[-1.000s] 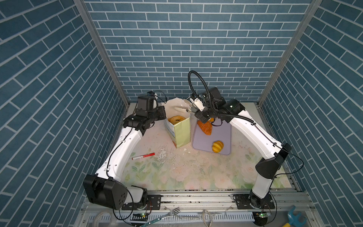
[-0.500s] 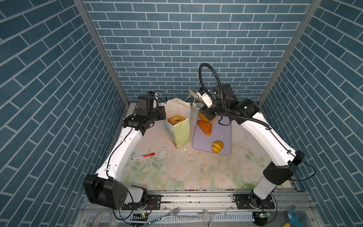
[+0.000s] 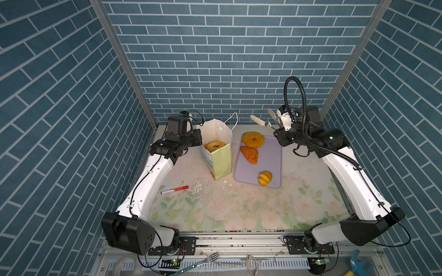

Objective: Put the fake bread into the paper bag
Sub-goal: 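Move the empty tongs back to the orange bun on the tray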

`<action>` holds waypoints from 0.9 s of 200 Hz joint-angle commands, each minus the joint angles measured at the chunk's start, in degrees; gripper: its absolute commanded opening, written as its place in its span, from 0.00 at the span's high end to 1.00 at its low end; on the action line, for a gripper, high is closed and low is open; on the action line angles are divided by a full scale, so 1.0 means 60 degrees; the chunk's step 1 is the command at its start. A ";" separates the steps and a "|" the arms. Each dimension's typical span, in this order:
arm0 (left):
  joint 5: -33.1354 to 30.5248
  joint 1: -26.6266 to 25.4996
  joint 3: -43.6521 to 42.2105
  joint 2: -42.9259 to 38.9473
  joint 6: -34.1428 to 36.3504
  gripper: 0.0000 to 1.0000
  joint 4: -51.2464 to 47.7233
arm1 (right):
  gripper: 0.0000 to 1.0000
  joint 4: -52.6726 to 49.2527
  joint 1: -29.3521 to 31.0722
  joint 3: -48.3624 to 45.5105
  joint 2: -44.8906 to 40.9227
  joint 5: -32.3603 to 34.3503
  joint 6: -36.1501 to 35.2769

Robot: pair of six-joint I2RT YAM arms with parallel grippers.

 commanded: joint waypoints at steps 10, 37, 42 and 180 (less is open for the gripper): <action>0.0080 -0.0059 0.0175 0.0000 0.0166 1.00 -0.0069 | 0.52 -0.0072 -0.0570 -0.0792 -0.0351 -0.0367 0.0638; 0.0091 -0.0065 0.0243 0.0044 0.0156 1.00 -0.0104 | 0.52 -0.0614 -0.0790 -0.1546 -0.0265 -0.0528 0.0730; 0.0094 -0.0058 0.0256 0.0045 0.0165 1.00 -0.0114 | 0.52 -0.0693 -0.0818 -0.1671 -0.0257 -0.0563 0.0740; 0.0014 -0.0058 0.0599 0.0408 0.0280 1.00 -0.0325 | 0.51 -0.0154 -0.0634 -0.2595 0.1918 -0.1469 0.0802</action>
